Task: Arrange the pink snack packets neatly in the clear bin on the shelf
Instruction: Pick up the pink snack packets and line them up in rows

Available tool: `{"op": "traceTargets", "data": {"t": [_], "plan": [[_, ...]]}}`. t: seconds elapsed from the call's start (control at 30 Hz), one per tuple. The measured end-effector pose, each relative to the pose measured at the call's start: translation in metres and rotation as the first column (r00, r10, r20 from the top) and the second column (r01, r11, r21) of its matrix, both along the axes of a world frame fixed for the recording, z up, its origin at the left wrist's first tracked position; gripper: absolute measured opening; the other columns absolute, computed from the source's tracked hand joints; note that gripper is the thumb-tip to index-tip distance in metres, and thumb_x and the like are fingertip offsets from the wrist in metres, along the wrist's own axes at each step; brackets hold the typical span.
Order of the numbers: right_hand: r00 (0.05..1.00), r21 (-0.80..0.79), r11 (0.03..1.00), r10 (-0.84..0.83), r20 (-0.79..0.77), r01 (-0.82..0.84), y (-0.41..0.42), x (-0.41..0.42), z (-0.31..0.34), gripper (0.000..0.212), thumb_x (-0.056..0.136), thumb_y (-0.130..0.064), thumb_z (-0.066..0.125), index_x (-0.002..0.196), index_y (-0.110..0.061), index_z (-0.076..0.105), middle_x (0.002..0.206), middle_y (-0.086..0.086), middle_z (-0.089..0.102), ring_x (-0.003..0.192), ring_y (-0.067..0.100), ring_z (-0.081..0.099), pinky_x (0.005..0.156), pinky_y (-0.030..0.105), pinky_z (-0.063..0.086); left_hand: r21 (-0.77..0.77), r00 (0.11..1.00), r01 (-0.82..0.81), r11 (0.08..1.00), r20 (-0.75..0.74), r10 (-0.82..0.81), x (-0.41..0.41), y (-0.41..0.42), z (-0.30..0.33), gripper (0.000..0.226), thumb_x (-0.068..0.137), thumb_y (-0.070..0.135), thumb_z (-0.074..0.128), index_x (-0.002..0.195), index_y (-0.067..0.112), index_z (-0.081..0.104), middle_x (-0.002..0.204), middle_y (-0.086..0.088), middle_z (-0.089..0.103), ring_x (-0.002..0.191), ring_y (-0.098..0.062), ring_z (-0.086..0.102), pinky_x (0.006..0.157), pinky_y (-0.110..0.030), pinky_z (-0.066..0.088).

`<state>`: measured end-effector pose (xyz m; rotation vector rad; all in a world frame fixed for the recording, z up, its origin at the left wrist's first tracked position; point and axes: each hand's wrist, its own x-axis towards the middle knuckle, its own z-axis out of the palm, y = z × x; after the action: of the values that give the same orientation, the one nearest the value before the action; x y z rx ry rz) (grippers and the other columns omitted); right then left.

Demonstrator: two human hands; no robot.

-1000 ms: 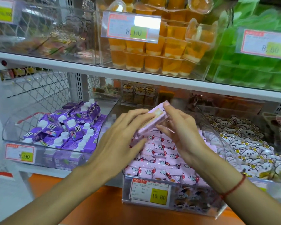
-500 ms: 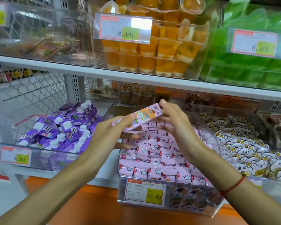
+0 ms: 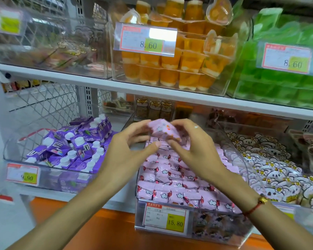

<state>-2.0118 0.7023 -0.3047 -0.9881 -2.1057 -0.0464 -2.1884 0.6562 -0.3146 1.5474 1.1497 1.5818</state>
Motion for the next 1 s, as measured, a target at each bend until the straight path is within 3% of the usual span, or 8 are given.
{"op": "traceTargets", "data": {"t": [0.07, 0.17, 0.3, 0.43, 0.53, 0.73, 0.9, 1.0], "plan": [[0.980, -0.189, 0.981, -0.081, -0.180, 0.046, 0.011, -0.003, 0.000, 0.033, 0.088, -0.033, 0.063, 0.113, -0.021, 0.046, 0.104, -0.008, 0.064, 0.092, 0.009, 0.061, 0.078, 0.032, 0.050, 0.007, 0.990, -0.094, 0.996, -0.109, 0.094, -0.001, 0.001, -0.006, 0.047, 0.081, 0.011, 0.072, 0.124, 0.022, 0.056, 0.117, 0.010, 0.062, 0.101, -0.002, 0.061, 0.074, -0.010, 0.049], [0.873, -0.525, 0.851, -0.247, -0.421, -0.012, 0.036, -0.013, -0.001, 0.045, 0.088, -0.027, 0.064, 0.120, -0.011, 0.037, 0.111, 0.006, 0.063, 0.104, 0.023, 0.062, 0.091, 0.042, 0.050, -0.062, 0.940, -0.178, 0.982, -0.306, 0.151, -0.002, 0.002, -0.018, 0.043, 0.086, 0.016, 0.066, 0.126, 0.024, 0.051, 0.124, 0.008, 0.056, 0.107, -0.010, 0.057, 0.092, -0.031, 0.047], [0.766, -0.581, 0.801, -0.283, -0.577, -0.142, 0.058, -0.034, -0.013, 0.058, 0.089, -0.008, 0.062, 0.134, -0.010, 0.025, 0.123, 0.013, 0.055, 0.112, 0.027, 0.057, 0.100, 0.040, 0.046, -0.173, 0.922, -0.123, 0.977, -0.384, 0.049, -0.005, 0.001, -0.028, 0.033, 0.091, 0.023, 0.058, 0.122, 0.032, 0.052, 0.122, 0.015, 0.059, 0.100, -0.006, 0.060, 0.091, -0.034, 0.048], [0.864, -0.553, 0.830, -0.227, -0.449, -0.069, 0.063, -0.039, -0.026, 0.051, 0.088, -0.007, 0.062, 0.123, -0.020, 0.027, 0.116, 0.014, 0.059, 0.096, 0.027, 0.066, 0.081, 0.041, 0.057, -0.186, 0.919, -0.109, 0.977, -0.393, 0.028, -0.011, 0.000, -0.029, 0.034, 0.090, 0.031, 0.059, 0.123, 0.040, 0.054, 0.111, 0.019, 0.063, 0.093, 0.006, 0.060, 0.082, -0.018, 0.047], [0.912, -0.483, 0.870, -0.112, -0.394, -0.102, 0.066, -0.032, -0.023, 0.048, 0.084, -0.009, 0.069, 0.114, -0.023, 0.035, 0.100, 0.003, 0.065, 0.079, 0.009, 0.066, 0.060, 0.015, 0.054, -0.197, 0.919, -0.102, 0.975, -0.393, 0.017, -0.012, 0.001, -0.031, 0.035, 0.090, 0.031, 0.059, 0.124, 0.039, 0.053, 0.111, 0.017, 0.064, 0.094, 0.005, 0.060, 0.085, -0.023, 0.047], [0.993, -0.274, 0.962, -0.030, -0.114, -0.002, 0.061, -0.037, -0.017, 0.038, 0.078, -0.012, 0.075, 0.096, -0.024, 0.045, 0.080, -0.005, 0.060, 0.071, 0.010, 0.060, 0.059, 0.022, 0.048, -0.180, 0.921, -0.102, 0.978, -0.390, 0.024, -0.011, 0.004, -0.033, 0.036, 0.090, 0.031, 0.059, 0.124, 0.040, 0.050, 0.116, 0.022, 0.059, 0.096, 0.005, 0.058, 0.084, -0.024, 0.047], [0.996, -0.381, 0.923, -0.023, 0.090, 0.056, 0.065, -0.034, -0.032, 0.005, 0.087, -0.021, 0.065, 0.084, -0.017, 0.067, 0.094, -0.001, 0.059, 0.081, 0.011, 0.056, 0.071, 0.021, 0.038, -0.177, 0.935, -0.083, 0.981, -0.355, 0.015, -0.011, 0.004, -0.034, 0.033, 0.089, 0.029, 0.061, 0.118, 0.041, 0.053, 0.115, 0.025, 0.058, 0.091, 0.006, 0.059, 0.083, -0.020, 0.047], [0.990, -0.543, 0.840, 0.092, 0.105, -0.021, 0.064, -0.025, -0.030, 0.021, 0.095, -0.020, 0.054, 0.097, -0.008, 0.071, 0.100, -0.001, 0.055, 0.089, 0.011, 0.052, 0.077, 0.018, 0.037, -0.173, 0.935, -0.079, 0.982, -0.356, 0.013, -0.013, 0.006, -0.034, 0.033, 0.087, 0.028, 0.062, 0.116, 0.041, 0.053, 0.113, 0.027, 0.058, 0.088, 0.011, 0.058, 0.077, -0.009, 0.041]]}}
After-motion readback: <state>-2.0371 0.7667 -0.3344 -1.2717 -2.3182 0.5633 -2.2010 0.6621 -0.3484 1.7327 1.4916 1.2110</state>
